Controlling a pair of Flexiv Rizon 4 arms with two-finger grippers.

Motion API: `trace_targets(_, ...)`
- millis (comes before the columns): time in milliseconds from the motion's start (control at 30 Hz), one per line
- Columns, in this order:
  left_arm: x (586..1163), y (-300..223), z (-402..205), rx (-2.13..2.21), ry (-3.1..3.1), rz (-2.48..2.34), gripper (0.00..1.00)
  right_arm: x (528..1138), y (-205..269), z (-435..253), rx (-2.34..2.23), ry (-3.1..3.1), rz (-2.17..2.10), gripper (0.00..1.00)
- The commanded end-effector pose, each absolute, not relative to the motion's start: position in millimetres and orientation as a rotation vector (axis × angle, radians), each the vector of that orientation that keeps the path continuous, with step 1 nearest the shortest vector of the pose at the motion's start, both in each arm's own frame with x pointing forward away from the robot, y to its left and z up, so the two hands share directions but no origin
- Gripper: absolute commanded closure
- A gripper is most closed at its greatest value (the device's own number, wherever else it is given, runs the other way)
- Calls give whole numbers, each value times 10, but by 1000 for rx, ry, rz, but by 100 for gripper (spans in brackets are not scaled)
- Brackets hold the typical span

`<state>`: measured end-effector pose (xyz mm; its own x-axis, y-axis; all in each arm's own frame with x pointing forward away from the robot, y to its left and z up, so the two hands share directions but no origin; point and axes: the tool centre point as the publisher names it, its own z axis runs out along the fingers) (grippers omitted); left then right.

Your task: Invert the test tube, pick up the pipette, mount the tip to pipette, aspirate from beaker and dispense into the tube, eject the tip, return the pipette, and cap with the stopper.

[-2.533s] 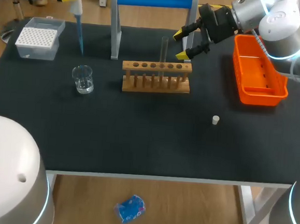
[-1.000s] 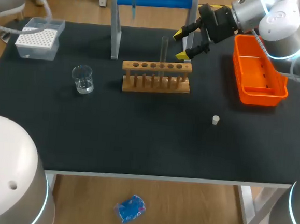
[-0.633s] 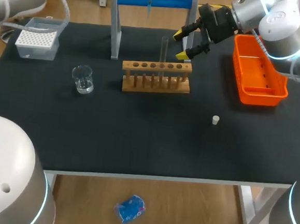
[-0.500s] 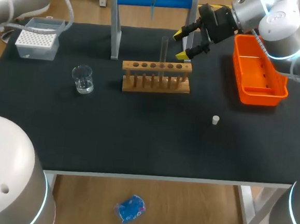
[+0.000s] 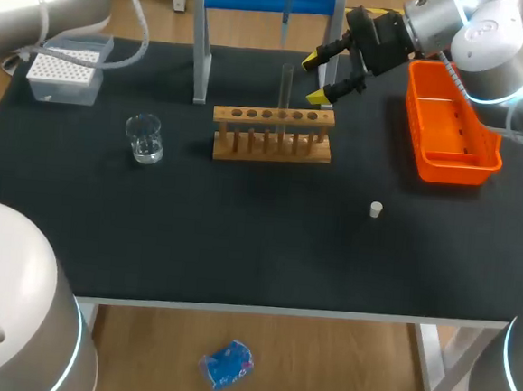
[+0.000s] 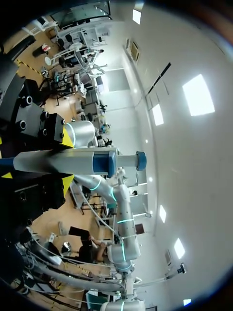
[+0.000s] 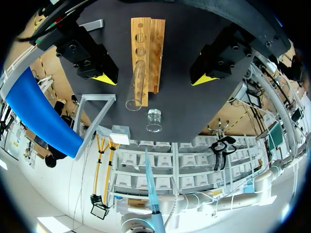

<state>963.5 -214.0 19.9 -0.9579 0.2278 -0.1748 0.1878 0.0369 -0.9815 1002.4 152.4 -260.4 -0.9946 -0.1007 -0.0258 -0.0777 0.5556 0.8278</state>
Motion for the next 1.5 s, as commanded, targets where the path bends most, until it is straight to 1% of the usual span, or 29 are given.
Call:
trace_targets(33,9716,-2209,137,-459,-2221,2107,100,10030,1522,-2604,160,-2749,-1458,0)
trace_targets(1067,9744,-2214,88,-452,-2225,2087,100,10030,1522,-2604,160,-2749,-1458,0)
trace_targets(1500,9897,-2320,-30,-412,-2182,2075,100,10030,1522,-2604,160,-2749,-1458,0)
